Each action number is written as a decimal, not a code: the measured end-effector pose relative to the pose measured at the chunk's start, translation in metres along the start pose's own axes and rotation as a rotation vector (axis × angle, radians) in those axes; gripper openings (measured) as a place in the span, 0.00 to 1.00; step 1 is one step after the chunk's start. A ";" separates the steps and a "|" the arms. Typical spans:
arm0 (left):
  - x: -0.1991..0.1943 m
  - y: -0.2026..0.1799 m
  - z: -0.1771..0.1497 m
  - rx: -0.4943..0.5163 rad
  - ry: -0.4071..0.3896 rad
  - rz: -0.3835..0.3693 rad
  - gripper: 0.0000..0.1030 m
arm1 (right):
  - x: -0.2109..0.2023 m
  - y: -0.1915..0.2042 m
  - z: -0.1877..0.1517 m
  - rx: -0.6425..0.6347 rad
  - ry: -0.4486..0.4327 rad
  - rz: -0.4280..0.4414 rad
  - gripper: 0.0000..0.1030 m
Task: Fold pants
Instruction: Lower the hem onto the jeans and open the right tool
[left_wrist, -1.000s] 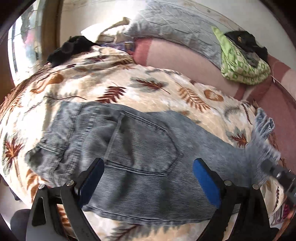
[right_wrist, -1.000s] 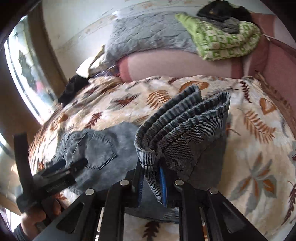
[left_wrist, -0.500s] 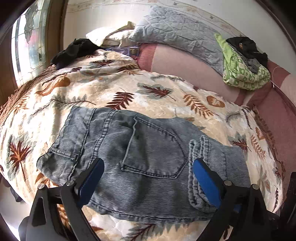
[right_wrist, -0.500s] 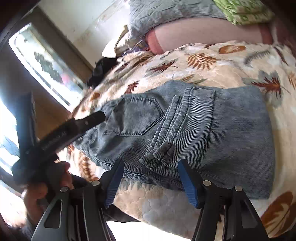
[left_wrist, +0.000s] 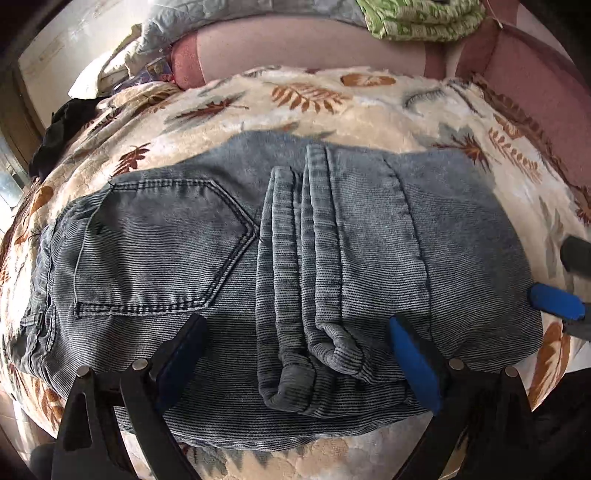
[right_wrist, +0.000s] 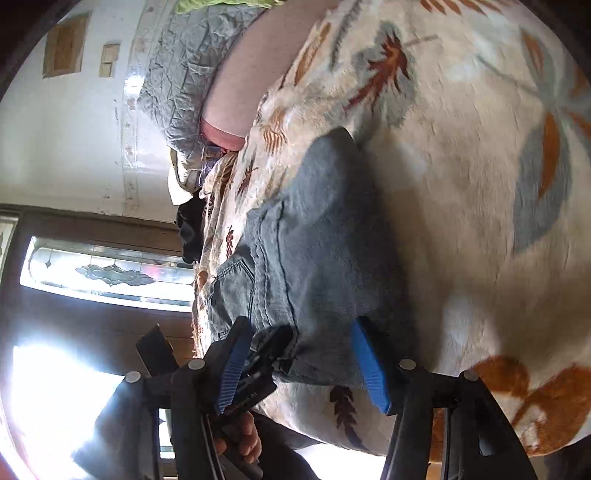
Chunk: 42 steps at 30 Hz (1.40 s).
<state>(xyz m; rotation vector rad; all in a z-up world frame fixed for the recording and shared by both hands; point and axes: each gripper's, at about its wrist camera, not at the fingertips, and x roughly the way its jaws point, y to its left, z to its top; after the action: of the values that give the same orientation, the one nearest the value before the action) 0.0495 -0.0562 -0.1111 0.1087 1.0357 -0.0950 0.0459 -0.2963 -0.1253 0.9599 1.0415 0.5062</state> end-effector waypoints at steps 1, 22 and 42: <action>-0.002 0.000 0.001 -0.006 0.011 -0.003 0.95 | -0.003 0.008 0.009 -0.020 -0.009 0.009 0.59; -0.008 -0.025 0.005 0.021 -0.036 -0.082 0.95 | 0.049 -0.012 0.132 0.029 0.070 -0.014 0.63; -0.016 -0.002 0.002 -0.036 -0.078 -0.077 0.95 | 0.027 0.010 0.120 -0.126 0.002 -0.147 0.68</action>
<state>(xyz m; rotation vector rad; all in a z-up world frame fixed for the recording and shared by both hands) 0.0430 -0.0585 -0.0968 0.0328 0.9631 -0.1492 0.1662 -0.3212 -0.1095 0.7654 1.0607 0.4459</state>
